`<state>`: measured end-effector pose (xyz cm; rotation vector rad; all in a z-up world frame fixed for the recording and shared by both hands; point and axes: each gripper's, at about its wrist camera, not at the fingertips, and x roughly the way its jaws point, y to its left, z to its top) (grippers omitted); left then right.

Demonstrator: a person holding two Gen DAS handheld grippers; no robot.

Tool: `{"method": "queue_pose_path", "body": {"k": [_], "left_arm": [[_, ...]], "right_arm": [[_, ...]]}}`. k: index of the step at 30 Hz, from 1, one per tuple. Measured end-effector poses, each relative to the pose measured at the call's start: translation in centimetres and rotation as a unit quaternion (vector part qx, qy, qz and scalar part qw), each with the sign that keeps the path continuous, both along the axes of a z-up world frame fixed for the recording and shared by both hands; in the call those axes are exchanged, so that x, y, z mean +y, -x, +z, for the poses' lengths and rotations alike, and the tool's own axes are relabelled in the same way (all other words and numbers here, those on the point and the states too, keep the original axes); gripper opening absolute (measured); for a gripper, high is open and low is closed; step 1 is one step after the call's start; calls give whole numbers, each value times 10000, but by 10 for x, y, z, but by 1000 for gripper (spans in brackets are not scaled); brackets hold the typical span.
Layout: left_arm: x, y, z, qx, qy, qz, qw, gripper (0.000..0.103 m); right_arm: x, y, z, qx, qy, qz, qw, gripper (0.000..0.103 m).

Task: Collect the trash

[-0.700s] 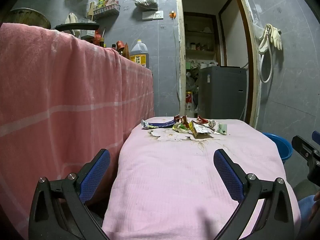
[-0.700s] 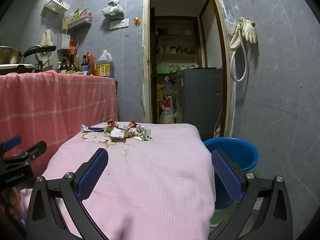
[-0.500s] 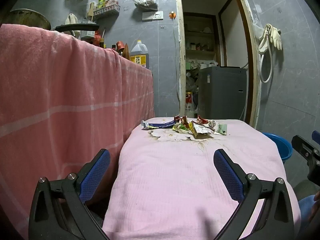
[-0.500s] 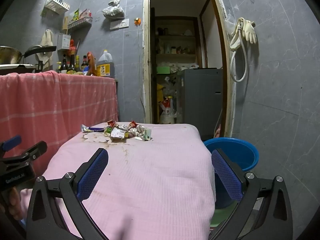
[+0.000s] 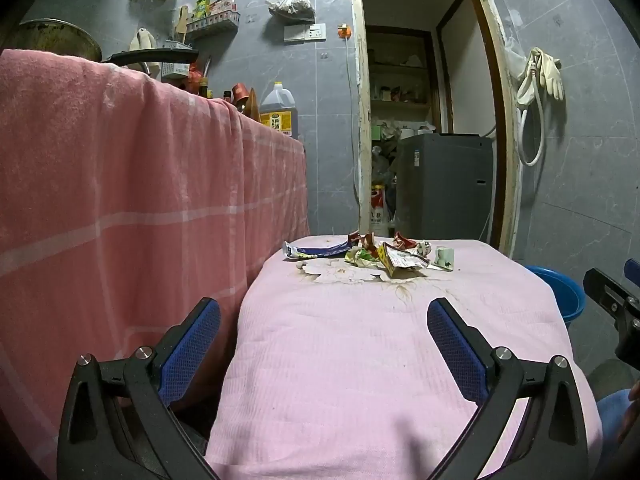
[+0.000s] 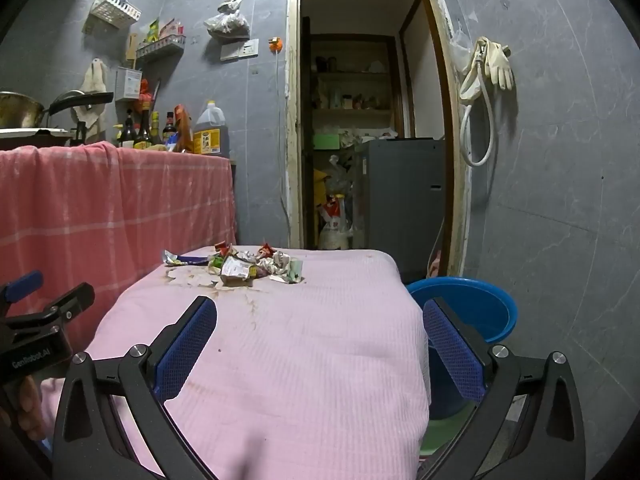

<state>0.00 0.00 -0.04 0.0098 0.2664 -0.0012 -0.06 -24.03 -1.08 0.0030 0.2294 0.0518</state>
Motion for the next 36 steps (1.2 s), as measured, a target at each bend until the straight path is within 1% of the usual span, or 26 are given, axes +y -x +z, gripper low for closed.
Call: {"method": "queue_pose_path", "body": {"k": [9,36], "left_arm": [[-4,5,2,3,8,1,10000,101],[-2,2,0,42,19,-17,10000,101]], "right_arm": [[0,0,0,-5,4,0,10000,103],[0,0,0,-3,-3,-1,10000,103]]}}
